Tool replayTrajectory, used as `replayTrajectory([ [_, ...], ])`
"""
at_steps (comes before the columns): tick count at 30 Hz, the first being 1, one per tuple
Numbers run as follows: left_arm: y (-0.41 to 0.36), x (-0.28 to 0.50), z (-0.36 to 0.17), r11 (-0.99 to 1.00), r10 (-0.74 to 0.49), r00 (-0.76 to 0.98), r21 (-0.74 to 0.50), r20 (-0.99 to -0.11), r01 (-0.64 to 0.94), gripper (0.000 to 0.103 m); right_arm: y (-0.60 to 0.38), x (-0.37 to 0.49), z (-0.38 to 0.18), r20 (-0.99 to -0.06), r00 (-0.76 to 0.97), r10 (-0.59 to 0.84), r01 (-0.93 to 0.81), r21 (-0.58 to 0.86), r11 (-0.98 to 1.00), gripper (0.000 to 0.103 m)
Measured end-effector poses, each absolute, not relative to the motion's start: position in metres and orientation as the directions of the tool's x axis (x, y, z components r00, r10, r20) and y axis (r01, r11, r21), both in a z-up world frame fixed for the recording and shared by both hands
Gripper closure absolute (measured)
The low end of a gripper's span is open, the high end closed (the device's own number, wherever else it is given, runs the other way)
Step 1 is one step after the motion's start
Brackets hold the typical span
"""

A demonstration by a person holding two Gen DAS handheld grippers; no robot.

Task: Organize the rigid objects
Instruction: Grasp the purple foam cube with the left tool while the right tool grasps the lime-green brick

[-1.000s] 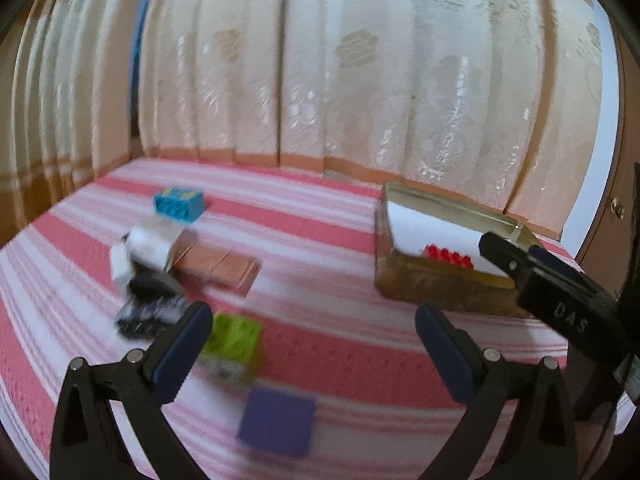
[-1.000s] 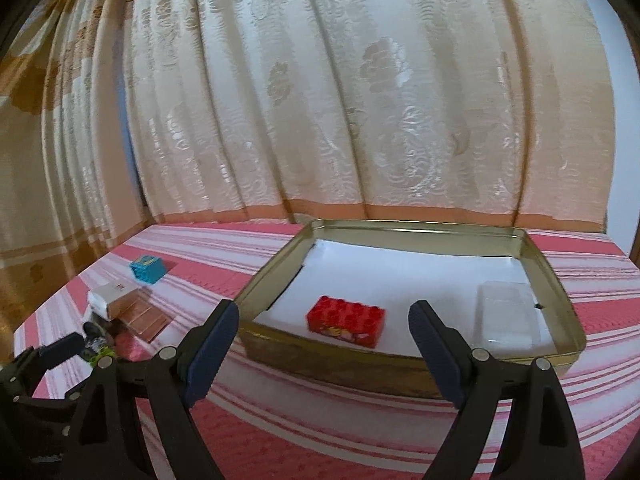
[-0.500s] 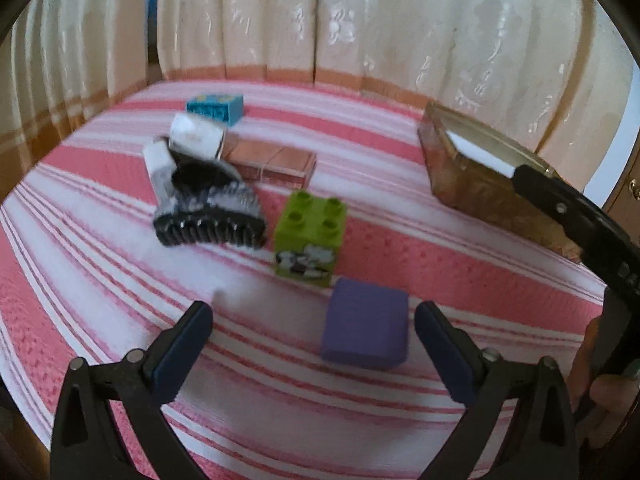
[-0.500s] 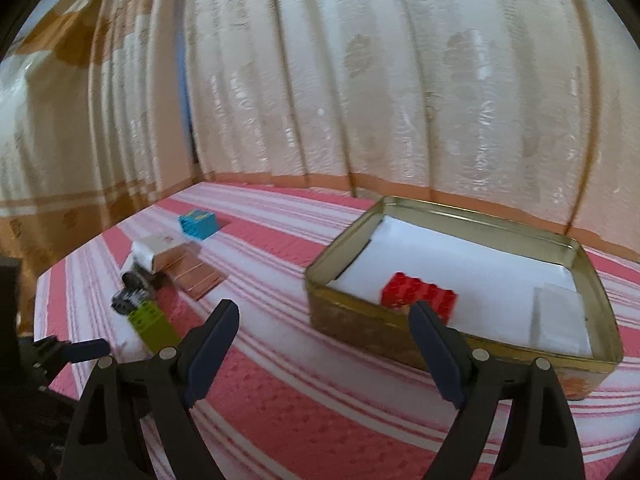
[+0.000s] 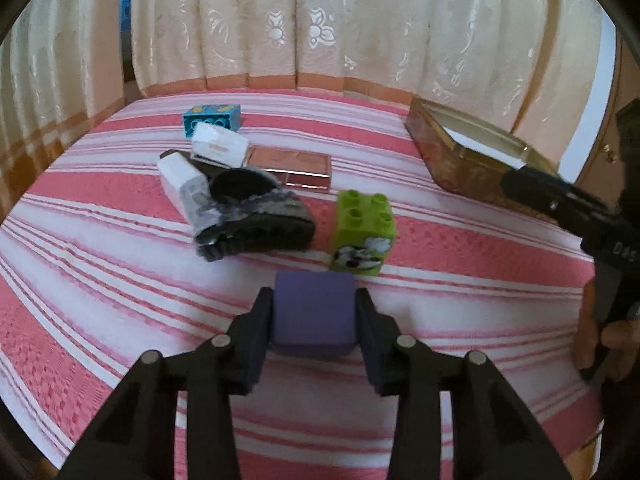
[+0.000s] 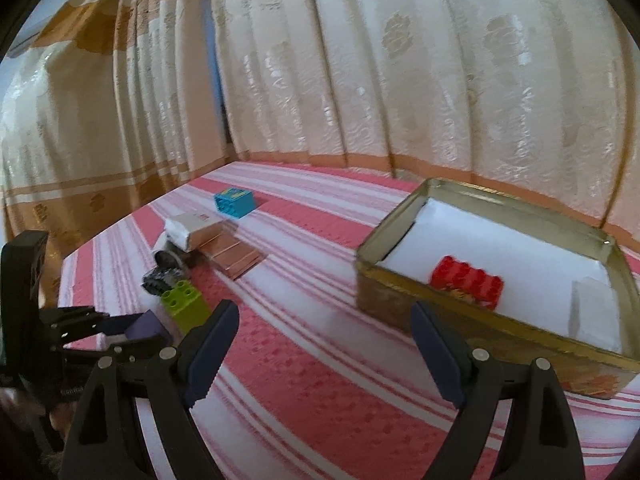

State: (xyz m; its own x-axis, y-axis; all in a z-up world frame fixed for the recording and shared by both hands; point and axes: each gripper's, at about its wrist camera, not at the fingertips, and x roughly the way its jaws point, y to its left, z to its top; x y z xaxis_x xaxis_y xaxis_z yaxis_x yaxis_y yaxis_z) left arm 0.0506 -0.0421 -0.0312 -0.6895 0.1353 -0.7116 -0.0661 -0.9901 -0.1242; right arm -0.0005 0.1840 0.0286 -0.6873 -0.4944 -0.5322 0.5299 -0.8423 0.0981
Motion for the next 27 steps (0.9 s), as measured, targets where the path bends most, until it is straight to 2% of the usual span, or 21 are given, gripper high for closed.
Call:
replayTrajectory([
  [8,-0.054,0.053,-0.031,-0.984,0.176,-0.693,-0.148,-0.699,-0.101,0.064,0.143,-0.001,0.020,-0.587,-0.577,-0.567,0.609,0.152,-0.778,0.015],
  [15,-0.073,0.060,-0.031,-0.983,0.174,-0.705,-0.162,-0.688,-0.086,0.064,0.091,-0.009,0.010,-0.644,-0.483,-0.593,0.684,0.145,-0.715,0.015],
  [21,-0.088,0.059,-0.031,-0.982,0.168,-0.710,-0.176,-0.683,-0.062,0.064,0.061,-0.021,0.001,-0.702,-0.432,-0.567,0.712,0.121,-0.692,0.016],
  [24,-0.087,0.059,-0.032,-0.983,0.164,-0.713,-0.171,-0.682,-0.063,0.064,0.050,-0.020,-0.004,-0.733,-0.401,-0.550,0.737,0.099,-0.669,0.034],
  [26,-0.086,0.058,-0.032,-0.984,0.158,-0.716,-0.168,-0.680,-0.058,0.064,0.045,-0.018,-0.007,-0.747,-0.387,-0.540,0.750,0.085,-0.656,0.036],
  [27,-0.085,0.058,-0.032,-0.984,0.155,-0.717,-0.167,-0.680,-0.054,0.064,0.043,-0.017,-0.007,-0.749,-0.387,-0.538,0.754,0.078,-0.652,0.044],
])
